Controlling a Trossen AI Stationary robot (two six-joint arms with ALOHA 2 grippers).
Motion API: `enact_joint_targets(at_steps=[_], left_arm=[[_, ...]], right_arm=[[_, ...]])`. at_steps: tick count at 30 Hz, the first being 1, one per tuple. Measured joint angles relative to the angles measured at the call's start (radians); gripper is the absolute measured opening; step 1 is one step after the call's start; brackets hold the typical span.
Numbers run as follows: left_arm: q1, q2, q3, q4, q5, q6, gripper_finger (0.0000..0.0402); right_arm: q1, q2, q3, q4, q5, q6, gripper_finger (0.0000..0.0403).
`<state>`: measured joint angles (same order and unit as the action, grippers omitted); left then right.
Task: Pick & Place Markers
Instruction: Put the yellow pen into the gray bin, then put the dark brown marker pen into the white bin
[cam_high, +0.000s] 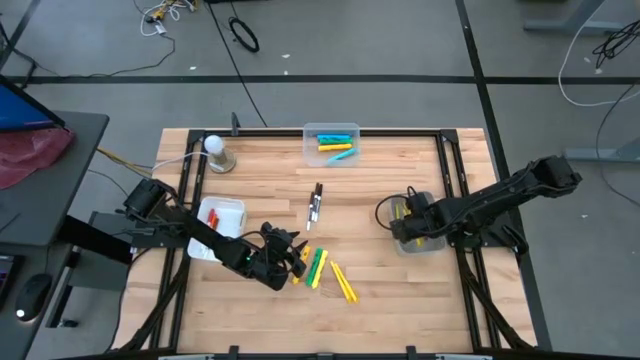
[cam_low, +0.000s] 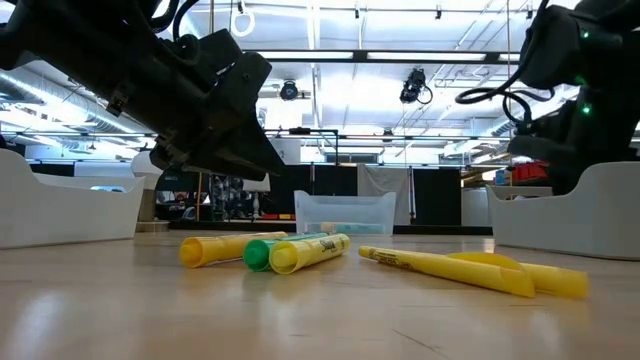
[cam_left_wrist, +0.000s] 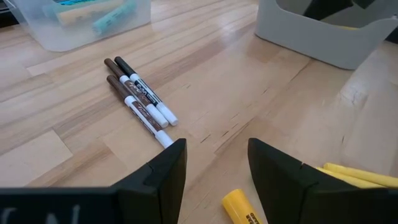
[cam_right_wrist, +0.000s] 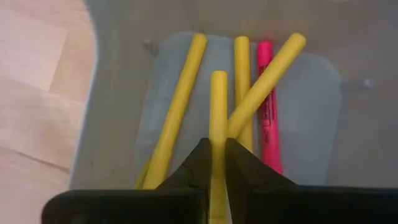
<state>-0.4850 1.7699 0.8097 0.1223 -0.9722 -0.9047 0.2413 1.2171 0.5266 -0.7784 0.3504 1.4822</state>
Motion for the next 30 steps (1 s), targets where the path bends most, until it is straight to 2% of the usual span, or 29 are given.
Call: enact_joint_targets(at_steps=[5, 11, 17, 22, 27, 30], left_arm=[[0.000, 0.000, 0.000, 0.000, 0.000, 0.000, 0.0177], [0.000, 0.000, 0.000, 0.000, 0.000, -0.001, 0.0177], [0.000, 0.000, 0.000, 0.000, 0.000, -0.001, 0.0177], [0.000, 0.000, 0.000, 0.000, 0.000, -0.001, 0.0177], [0.000, 0.000, 0.000, 0.000, 0.000, -0.008, 0.0177], [0.000, 0.000, 0.000, 0.000, 0.000, -0.008, 0.0177]], right_arm=[[-0.005, 0.000, -0.003, -0.002, 0.010, -0.002, 0.0045], [-0.004, 0.000, -0.005, 0.001, 0.091, -0.044, 0.0102], [0.024, -0.030, -0.005, 0.002, 0.098, -0.090, 0.0148], [0.091, -0.090, -0.005, 0.005, 0.129, -0.078, 0.0157], [0.187, -0.164, -0.004, 0.094, 0.243, -0.078, 0.0148], [0.235, -0.196, -0.004, 0.172, 0.290, -0.129, 0.0140]])
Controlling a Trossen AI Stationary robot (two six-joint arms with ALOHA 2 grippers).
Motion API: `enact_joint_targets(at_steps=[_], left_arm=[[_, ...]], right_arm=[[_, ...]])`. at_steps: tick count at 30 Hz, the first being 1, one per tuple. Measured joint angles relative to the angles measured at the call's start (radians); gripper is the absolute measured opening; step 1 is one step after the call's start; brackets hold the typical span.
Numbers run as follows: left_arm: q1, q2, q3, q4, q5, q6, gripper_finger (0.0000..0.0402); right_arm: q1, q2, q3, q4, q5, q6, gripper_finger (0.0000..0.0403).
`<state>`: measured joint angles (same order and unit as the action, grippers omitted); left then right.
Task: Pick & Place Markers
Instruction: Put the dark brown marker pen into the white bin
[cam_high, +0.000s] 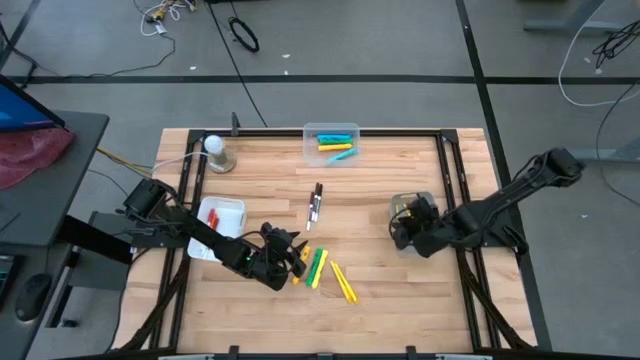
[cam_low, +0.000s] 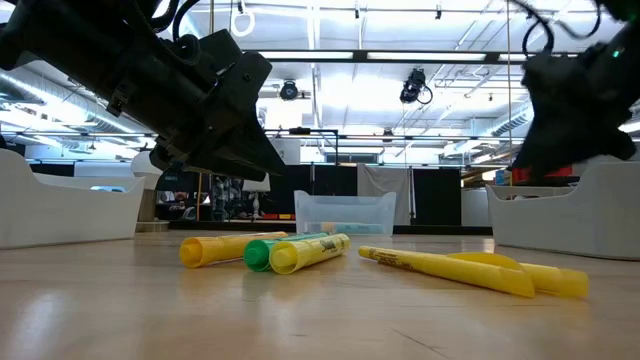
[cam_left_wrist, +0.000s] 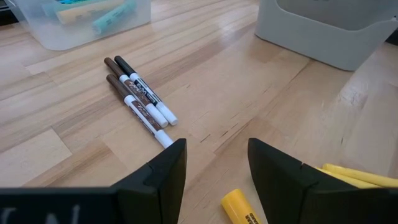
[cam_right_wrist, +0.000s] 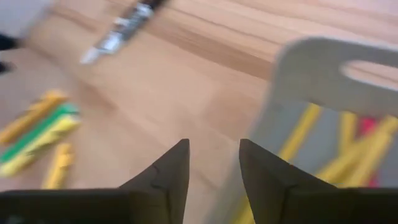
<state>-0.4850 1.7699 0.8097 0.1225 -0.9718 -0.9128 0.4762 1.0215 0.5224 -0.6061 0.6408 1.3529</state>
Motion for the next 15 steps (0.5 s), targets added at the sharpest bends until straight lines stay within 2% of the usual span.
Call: enact_joint_targets(at_steps=[8, 11, 15], left_arm=[[0.000, 0.000, 0.000, 0.002, 0.000, -0.001, 0.0177], [0.000, 0.000, 0.000, 0.006, 0.000, -0.001, 0.0177], [0.003, 0.000, 0.000, 0.009, 0.000, -0.001, 0.0177]], right_arm=[[0.097, -0.029, 0.000, 0.234, 0.059, -0.210, 0.0109], [0.128, -0.029, 0.000, 0.420, 0.063, -0.392, 0.0099], [0.165, -0.014, 0.000, 0.772, 0.062, -0.708, 0.0091]])
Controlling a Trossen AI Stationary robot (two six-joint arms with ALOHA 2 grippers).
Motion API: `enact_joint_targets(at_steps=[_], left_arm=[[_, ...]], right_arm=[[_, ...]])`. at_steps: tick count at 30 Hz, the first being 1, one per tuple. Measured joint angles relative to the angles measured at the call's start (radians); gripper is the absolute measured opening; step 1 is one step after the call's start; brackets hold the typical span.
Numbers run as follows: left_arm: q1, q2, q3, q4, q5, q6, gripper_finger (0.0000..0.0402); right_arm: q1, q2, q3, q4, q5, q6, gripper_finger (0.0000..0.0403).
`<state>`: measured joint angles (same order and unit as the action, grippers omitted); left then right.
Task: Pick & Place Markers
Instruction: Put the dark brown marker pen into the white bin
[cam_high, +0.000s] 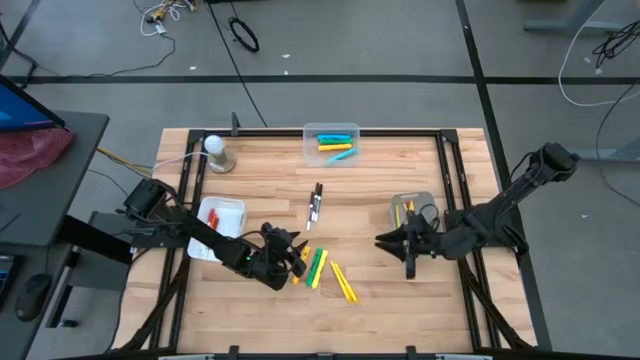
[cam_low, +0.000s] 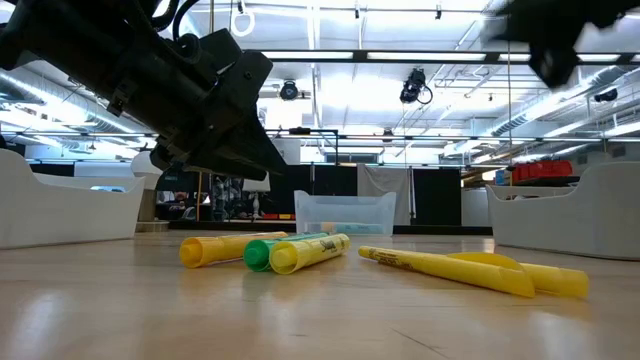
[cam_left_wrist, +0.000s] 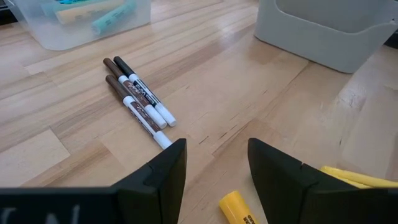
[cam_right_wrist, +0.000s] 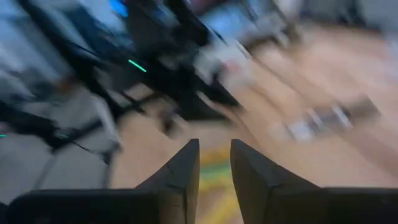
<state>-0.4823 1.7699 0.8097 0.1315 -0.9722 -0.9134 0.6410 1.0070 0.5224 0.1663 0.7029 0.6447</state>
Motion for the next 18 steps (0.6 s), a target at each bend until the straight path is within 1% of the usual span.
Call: enact_joint_targets(at_steps=[4, 6, 9, 12, 14, 16, 18], left_arm=[[0.014, 0.000, 0.000, 0.019, -0.001, 0.000, 0.0177], [0.022, 0.000, 0.000, 0.037, -0.002, 0.000, 0.0177], [0.035, 0.000, 0.000, 0.046, -0.002, 0.002, 0.0177], [0.056, 0.000, 0.000, 0.046, -0.001, 0.000, 0.0177], [0.075, 0.000, 0.000, 0.045, 0.007, 0.000, 0.0177], [0.099, 0.000, 0.000, 0.045, 0.007, 0.000, 0.0177], [0.129, 0.000, 0.000, 0.045, 0.008, 0.000, 0.0177]], right_arm=[[0.028, 0.061, 0.000, 0.340, -0.018, -0.298, 0.0089], [0.037, 0.108, 0.001, 0.473, -0.062, -0.411, 0.0088], [0.044, 0.201, 0.001, 0.652, -0.165, -0.521, 0.0088], [0.044, 0.315, 0.001, 0.831, -0.294, -0.575, 0.0088], [0.044, 0.389, 0.001, 0.932, -0.376, -0.574, 0.0088], [0.044, 0.453, 0.001, 1.005, -0.418, -0.562, 0.0088], [0.041, 0.500, 0.001, 1.053, -0.425, -0.555, 0.0088]])
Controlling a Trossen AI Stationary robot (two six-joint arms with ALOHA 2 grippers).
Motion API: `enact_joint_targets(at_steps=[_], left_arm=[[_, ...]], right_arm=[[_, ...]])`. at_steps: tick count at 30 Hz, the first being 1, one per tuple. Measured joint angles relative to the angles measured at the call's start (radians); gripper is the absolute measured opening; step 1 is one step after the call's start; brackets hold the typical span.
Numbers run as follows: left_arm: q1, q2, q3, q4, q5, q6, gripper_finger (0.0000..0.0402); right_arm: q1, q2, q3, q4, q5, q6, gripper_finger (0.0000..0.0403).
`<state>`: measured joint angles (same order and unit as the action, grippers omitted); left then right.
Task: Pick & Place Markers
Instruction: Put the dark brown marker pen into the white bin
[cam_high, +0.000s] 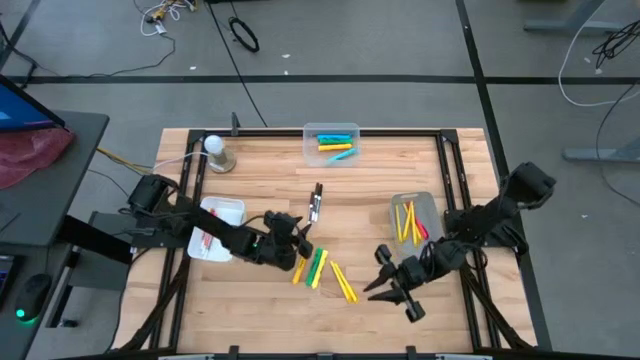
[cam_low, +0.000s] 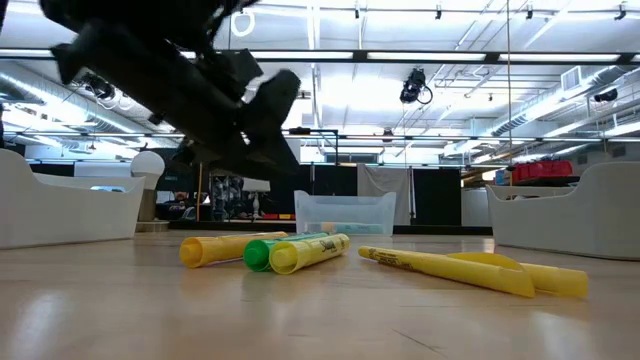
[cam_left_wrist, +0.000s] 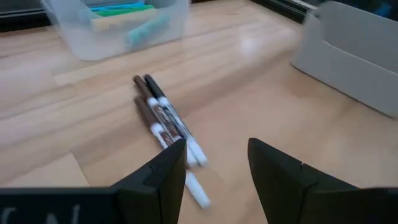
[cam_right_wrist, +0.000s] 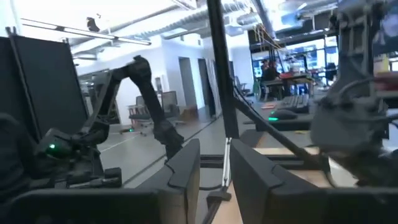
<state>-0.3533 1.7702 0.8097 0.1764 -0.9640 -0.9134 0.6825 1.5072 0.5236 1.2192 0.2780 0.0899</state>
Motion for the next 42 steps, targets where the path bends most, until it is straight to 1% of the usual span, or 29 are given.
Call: enact_joint_targets(at_steps=[2, 4, 8, 11, 13, 17, 20, 28, 34, 42], left_arm=[[0.033, 0.000, 0.000, 0.000, 0.026, 0.000, 0.0177], [0.068, 0.000, 0.000, -0.002, 0.084, 0.006, 0.0177], [0.125, 0.000, 0.000, -0.022, 0.206, 0.012, 0.0181], [0.151, 0.001, 0.000, -0.027, 0.267, 0.006, 0.0199], [0.157, 0.009, 0.000, -0.026, 0.287, -0.003, 0.0218], [0.155, 0.041, 0.000, -0.028, 0.282, -0.045, 0.0248], [0.142, 0.074, 0.000, -0.024, 0.256, -0.053, 0.0251], [0.124, 0.129, 0.000, -0.021, 0.190, -0.071, 0.0226], [0.123, 0.132, 0.000, -0.072, 0.198, -0.078, 0.0207], [0.108, 0.128, 0.003, -0.159, 0.194, -0.128, 0.0180]], right_arm=[[-0.002, 0.018, 0.000, 0.020, 0.019, 0.011, 0.0091], [-0.002, 0.019, 0.000, 0.018, 0.072, 0.014, 0.0097], [-0.002, 0.017, 0.000, 0.022, 0.173, -0.044, 0.0121], [-0.002, 0.017, 0.000, 0.016, 0.186, -0.048, 0.0139], [-0.002, 0.016, 0.000, 0.004, 0.186, -0.045, 0.0148], [-0.002, 0.016, 0.000, 0.000, 0.186, -0.045, 0.0159], [-0.002, 0.016, 0.000, -0.002, 0.186, -0.045, 0.0162], [-0.002, 0.016, 0.000, -0.010, 0.186, -0.044, 0.0162], [-0.002, 0.016, 0.000, -0.015, 0.186, -0.044, 0.0162], [-0.002, 0.015, 0.000, -0.033, 0.186, -0.043, 0.0162]])
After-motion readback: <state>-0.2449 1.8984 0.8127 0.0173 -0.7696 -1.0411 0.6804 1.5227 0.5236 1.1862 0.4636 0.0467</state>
